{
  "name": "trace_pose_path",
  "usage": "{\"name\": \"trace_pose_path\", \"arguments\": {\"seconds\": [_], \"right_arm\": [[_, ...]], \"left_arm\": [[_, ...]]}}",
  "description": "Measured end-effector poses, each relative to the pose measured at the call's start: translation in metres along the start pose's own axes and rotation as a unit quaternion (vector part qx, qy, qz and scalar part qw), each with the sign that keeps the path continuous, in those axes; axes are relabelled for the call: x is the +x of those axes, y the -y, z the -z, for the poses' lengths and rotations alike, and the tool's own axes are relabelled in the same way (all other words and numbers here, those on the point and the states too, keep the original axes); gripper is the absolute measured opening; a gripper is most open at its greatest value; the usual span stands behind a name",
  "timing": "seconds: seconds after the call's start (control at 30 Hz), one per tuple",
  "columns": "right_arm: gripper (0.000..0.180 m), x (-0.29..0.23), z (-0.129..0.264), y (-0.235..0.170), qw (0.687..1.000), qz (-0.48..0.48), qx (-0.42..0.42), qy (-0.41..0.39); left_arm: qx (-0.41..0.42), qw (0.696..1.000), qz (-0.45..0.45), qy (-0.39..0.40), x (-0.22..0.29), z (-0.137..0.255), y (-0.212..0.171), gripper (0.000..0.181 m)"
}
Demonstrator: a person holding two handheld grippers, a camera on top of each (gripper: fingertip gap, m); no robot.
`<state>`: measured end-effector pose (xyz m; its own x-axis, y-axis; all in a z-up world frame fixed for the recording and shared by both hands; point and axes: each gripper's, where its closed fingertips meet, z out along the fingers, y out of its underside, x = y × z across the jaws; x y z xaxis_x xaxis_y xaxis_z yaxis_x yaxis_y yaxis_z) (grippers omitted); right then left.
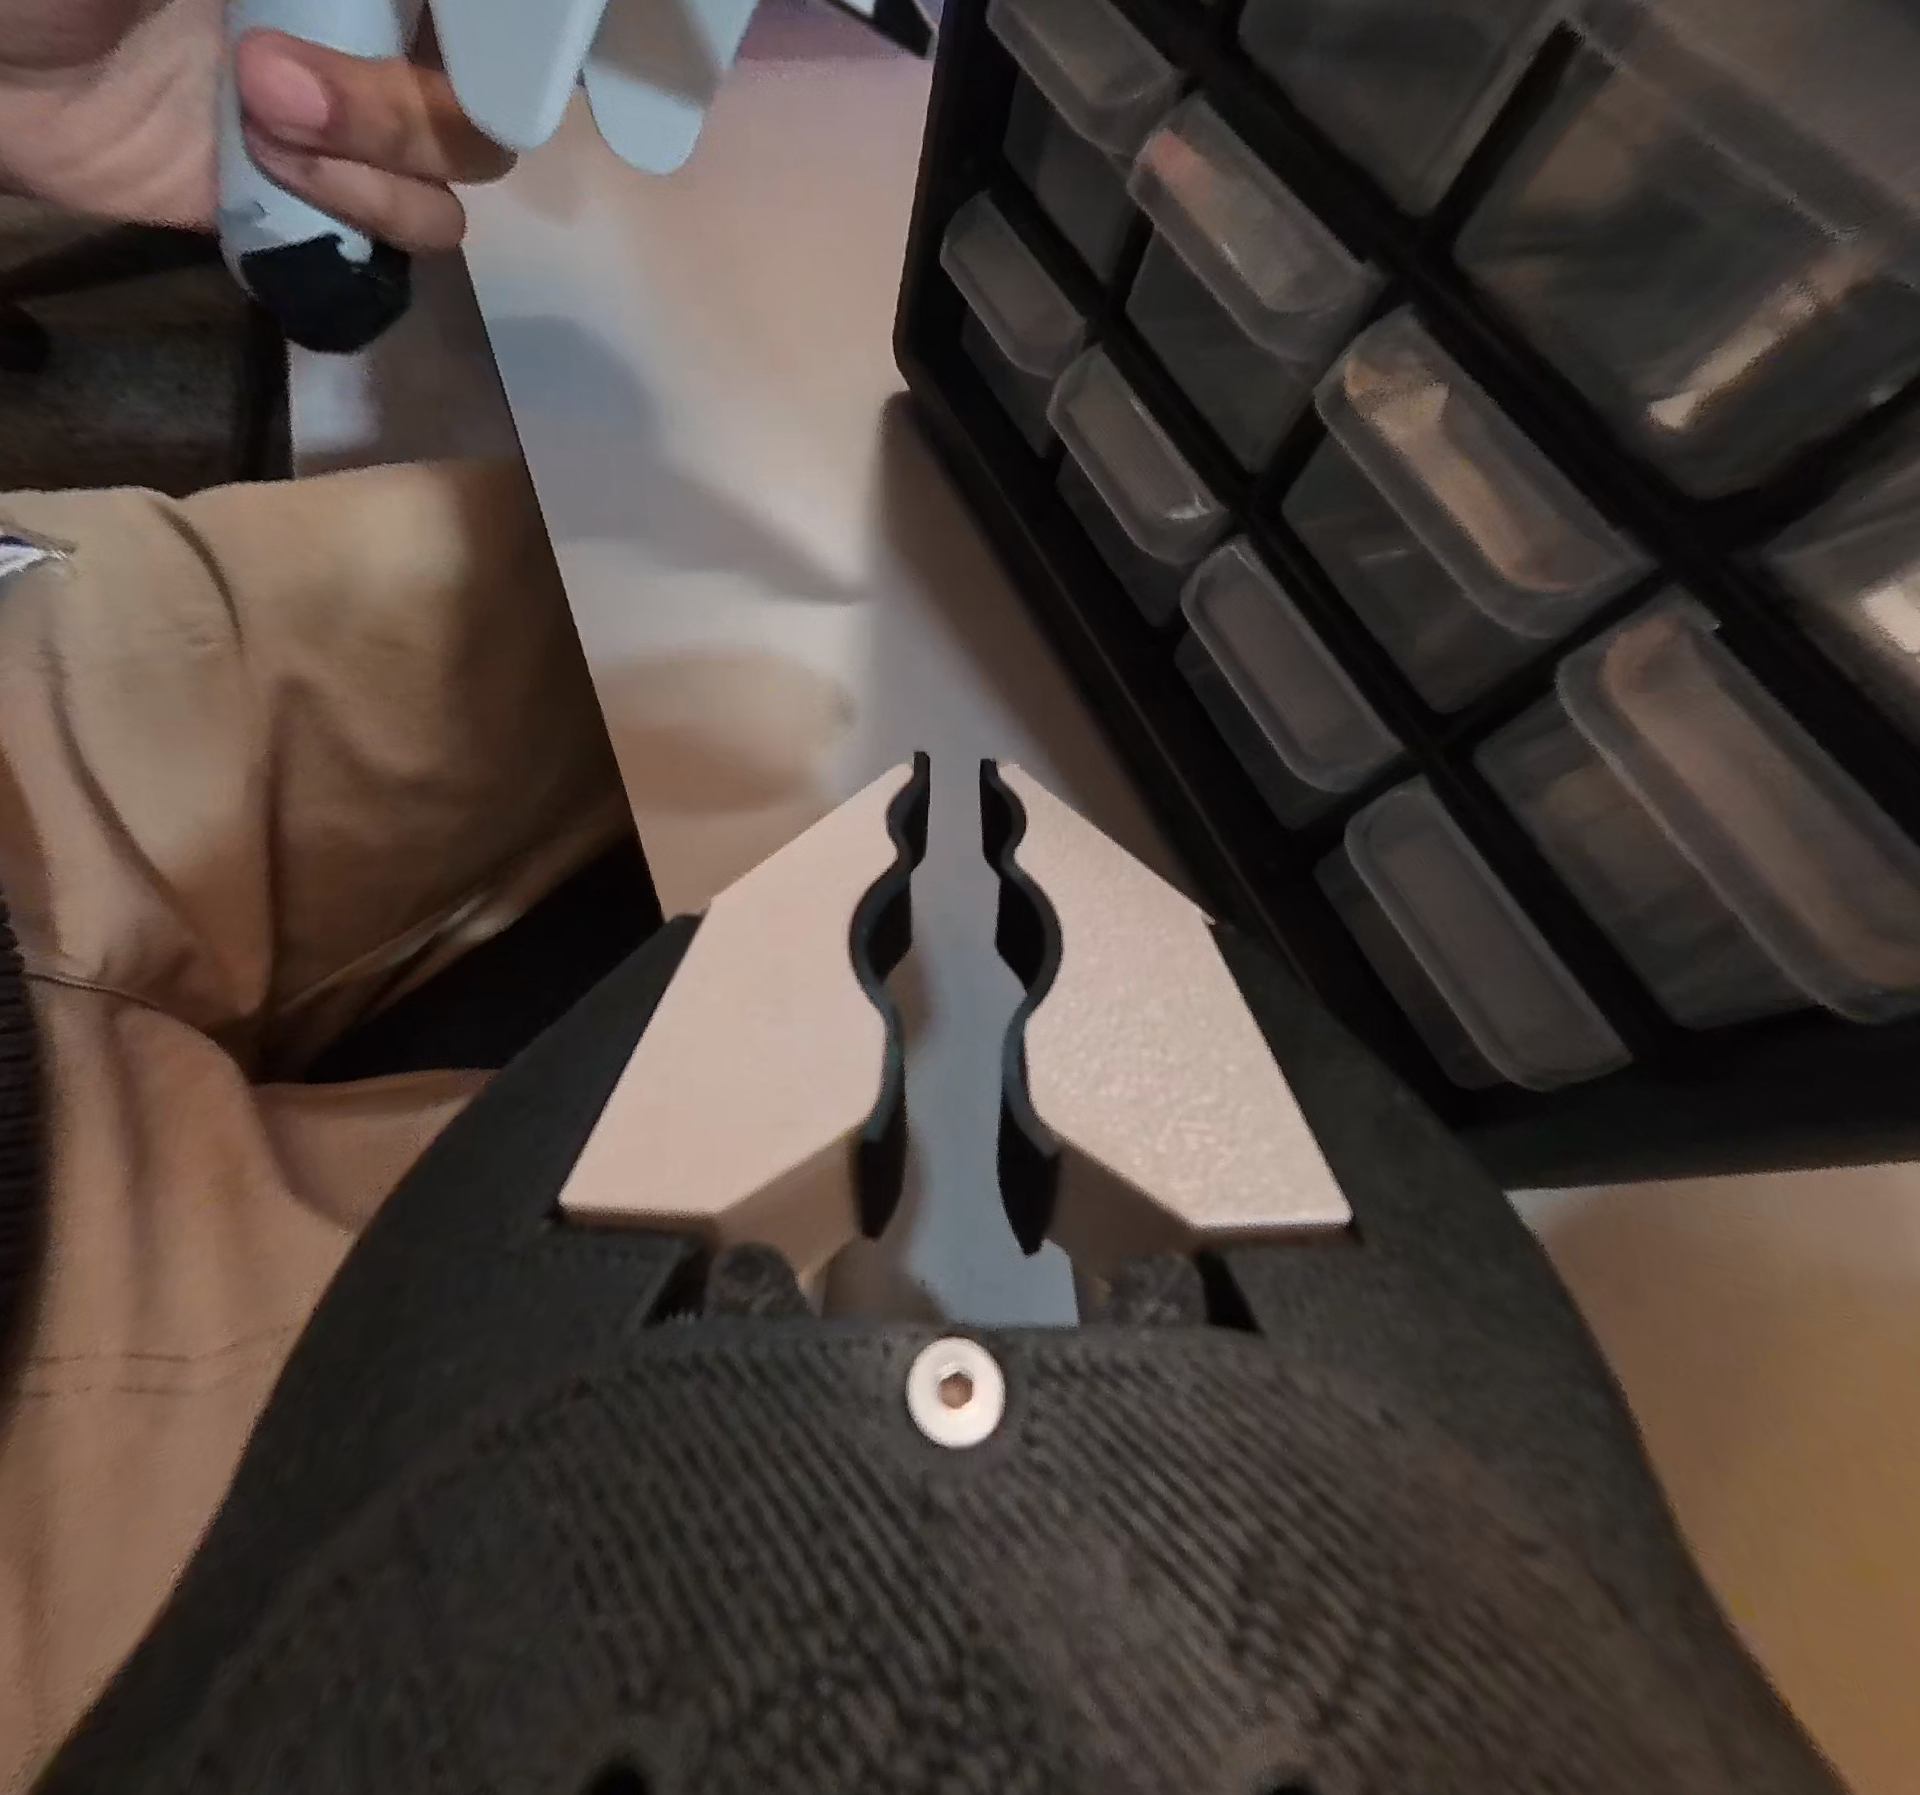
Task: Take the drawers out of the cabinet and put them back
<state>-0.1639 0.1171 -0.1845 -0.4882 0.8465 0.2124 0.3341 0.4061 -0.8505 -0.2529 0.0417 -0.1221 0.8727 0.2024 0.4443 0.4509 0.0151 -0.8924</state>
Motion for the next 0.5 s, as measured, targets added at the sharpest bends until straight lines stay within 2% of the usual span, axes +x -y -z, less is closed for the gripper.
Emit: {"name": "trace_pose_path", "arguments": {"seconds": [0.17,0.3,0.5], "right_arm": [[0.009,-0.003,-0.003,-0.005,1.0,0.019,-0.016,0.001],[0.008,-0.005,-0.005,-0.01,0.998,0.05,-0.032,-0.005],[0.007,-0.012,-0.007,-0.015,0.994,0.099,-0.052,-0.008]], "left_arm": [[-0.017,0.996,0.061,-0.057,0.014,-0.012,-0.01,0.035],[-0.022,0.998,0.037,-0.044,0.014,-0.021,-0.015,0.032],[0.017,0.99,0.134,-0.038,0.002,-0.026,-0.004,0.032]]}}
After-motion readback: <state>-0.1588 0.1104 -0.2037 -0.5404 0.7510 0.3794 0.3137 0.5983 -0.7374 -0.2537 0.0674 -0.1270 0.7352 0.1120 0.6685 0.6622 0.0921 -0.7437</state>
